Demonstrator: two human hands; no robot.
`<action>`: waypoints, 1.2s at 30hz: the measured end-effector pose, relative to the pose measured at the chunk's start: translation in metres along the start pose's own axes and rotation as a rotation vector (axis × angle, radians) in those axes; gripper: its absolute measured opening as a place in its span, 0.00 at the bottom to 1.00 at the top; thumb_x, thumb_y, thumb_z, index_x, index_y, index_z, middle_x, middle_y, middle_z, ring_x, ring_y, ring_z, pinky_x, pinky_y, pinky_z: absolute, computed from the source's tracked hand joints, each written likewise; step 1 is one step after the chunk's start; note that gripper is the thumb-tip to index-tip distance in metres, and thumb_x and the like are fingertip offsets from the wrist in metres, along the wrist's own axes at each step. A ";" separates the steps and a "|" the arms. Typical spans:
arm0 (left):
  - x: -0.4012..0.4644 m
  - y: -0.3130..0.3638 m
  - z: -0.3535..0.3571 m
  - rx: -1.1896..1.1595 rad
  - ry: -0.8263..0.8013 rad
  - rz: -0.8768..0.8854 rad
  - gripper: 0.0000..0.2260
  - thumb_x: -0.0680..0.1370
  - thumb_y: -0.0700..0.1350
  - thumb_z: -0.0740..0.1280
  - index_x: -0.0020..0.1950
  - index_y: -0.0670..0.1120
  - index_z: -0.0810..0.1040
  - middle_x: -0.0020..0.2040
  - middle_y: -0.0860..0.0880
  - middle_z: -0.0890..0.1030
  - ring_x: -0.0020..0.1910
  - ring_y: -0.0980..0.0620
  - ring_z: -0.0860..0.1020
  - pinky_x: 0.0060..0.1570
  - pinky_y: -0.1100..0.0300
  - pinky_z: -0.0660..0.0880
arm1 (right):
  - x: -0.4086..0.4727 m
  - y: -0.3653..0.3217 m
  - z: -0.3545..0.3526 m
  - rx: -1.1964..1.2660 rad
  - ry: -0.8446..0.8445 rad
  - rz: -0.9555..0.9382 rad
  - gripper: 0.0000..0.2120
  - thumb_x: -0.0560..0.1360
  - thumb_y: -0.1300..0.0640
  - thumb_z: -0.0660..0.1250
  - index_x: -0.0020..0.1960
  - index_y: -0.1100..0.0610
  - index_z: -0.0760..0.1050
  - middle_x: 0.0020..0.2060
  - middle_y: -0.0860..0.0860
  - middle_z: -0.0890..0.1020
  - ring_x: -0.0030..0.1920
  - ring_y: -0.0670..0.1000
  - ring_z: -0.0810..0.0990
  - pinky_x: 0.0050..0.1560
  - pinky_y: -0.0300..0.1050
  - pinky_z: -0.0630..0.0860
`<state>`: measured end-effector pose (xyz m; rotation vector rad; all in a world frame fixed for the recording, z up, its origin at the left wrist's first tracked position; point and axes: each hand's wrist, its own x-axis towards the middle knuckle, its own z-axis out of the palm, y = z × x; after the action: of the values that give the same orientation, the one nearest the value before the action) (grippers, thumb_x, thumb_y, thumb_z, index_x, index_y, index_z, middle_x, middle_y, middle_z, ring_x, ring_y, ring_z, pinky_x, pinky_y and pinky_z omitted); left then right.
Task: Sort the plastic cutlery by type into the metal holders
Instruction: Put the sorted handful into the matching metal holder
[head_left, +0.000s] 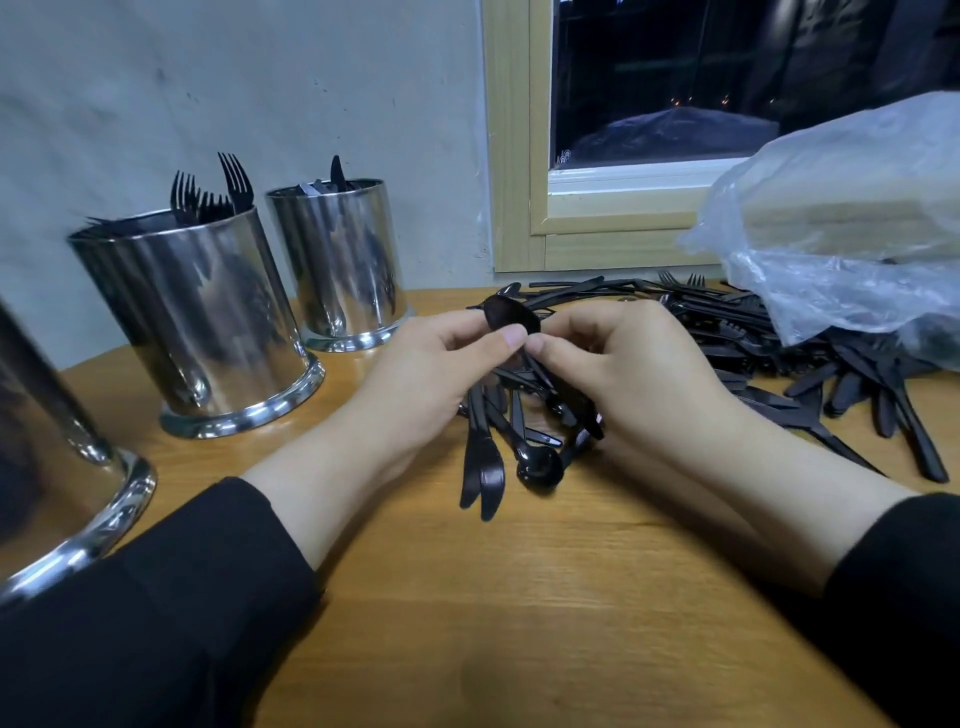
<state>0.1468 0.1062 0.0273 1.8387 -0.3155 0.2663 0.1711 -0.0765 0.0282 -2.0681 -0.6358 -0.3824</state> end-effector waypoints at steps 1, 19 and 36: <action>0.000 0.001 0.003 -0.096 0.025 -0.003 0.09 0.83 0.42 0.66 0.55 0.40 0.84 0.51 0.42 0.87 0.48 0.53 0.85 0.51 0.62 0.80 | 0.000 -0.001 0.001 0.010 0.004 -0.006 0.06 0.78 0.49 0.70 0.46 0.49 0.84 0.36 0.44 0.85 0.38 0.43 0.81 0.41 0.41 0.75; 0.018 -0.004 -0.029 -0.447 0.522 -0.024 0.08 0.87 0.46 0.56 0.54 0.43 0.70 0.28 0.50 0.67 0.22 0.50 0.68 0.31 0.55 0.76 | -0.008 0.000 -0.012 -0.486 -0.768 -0.225 0.14 0.73 0.37 0.71 0.56 0.39 0.78 0.50 0.37 0.73 0.52 0.41 0.75 0.53 0.38 0.68; 0.000 0.001 0.001 0.120 0.138 0.155 0.10 0.84 0.48 0.64 0.53 0.49 0.86 0.41 0.50 0.86 0.43 0.51 0.85 0.52 0.48 0.81 | -0.004 -0.011 -0.008 0.466 0.159 -0.017 0.11 0.78 0.58 0.71 0.37 0.58 0.78 0.36 0.57 0.86 0.42 0.55 0.85 0.49 0.51 0.79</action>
<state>0.1467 0.1050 0.0275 1.9049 -0.3527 0.5271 0.1612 -0.0791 0.0377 -1.5741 -0.5826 -0.3646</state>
